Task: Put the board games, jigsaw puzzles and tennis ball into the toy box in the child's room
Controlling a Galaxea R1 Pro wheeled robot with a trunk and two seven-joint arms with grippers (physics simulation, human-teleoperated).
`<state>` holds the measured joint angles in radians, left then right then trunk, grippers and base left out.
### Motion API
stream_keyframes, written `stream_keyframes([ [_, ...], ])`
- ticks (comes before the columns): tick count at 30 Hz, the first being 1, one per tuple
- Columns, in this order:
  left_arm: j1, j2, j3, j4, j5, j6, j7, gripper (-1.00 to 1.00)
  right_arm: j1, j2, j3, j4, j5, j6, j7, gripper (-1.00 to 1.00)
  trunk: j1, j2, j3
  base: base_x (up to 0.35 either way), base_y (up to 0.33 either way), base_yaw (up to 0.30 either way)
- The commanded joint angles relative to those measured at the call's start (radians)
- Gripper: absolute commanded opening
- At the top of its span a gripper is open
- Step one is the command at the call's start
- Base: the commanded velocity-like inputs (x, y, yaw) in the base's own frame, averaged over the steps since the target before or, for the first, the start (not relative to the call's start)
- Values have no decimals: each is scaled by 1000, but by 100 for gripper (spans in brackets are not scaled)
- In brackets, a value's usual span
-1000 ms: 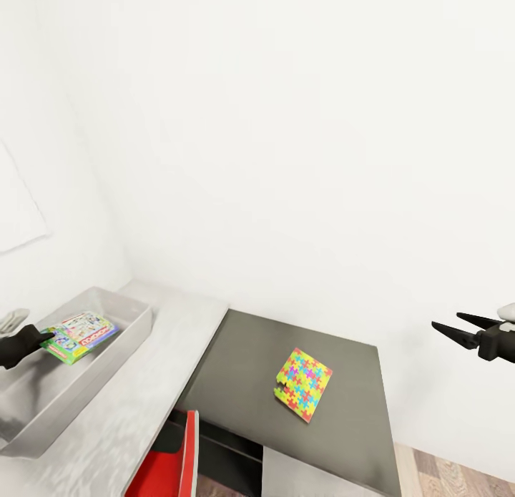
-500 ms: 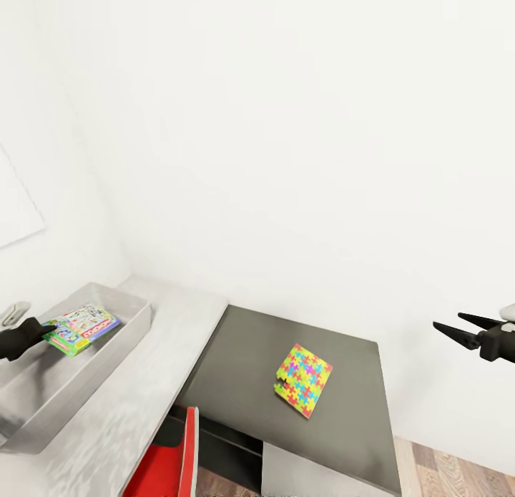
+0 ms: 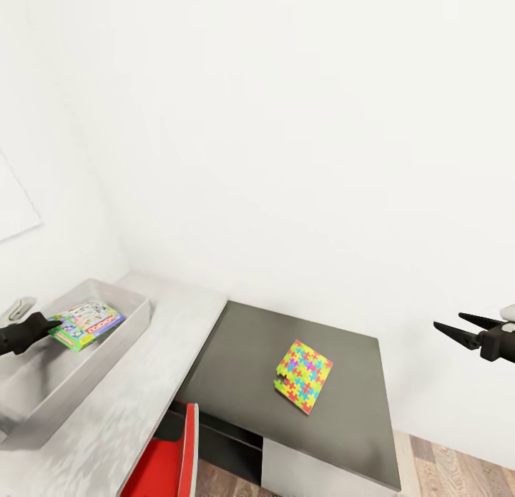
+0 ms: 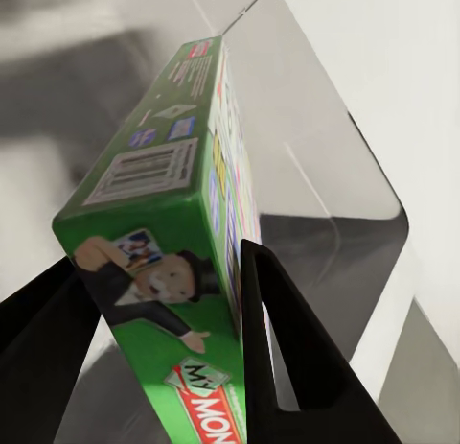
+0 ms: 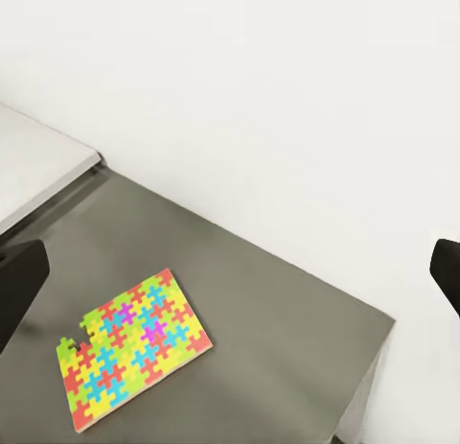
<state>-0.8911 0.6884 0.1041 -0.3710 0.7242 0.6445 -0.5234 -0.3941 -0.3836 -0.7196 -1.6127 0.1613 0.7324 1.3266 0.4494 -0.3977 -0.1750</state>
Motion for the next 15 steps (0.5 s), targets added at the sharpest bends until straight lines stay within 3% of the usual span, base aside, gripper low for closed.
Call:
stream_keyframes([
  [1,-3,-3,5,1,-3,7,-1,-100,-2,0,-1,-1,9,8,9,100,1,-2,-4,0,0,0],
  [15,-25,-10,5,14,-18,7,-1,-100,-2,0,-1,-1,9,8,9,100,1,-2,-26,0,0,0],
])
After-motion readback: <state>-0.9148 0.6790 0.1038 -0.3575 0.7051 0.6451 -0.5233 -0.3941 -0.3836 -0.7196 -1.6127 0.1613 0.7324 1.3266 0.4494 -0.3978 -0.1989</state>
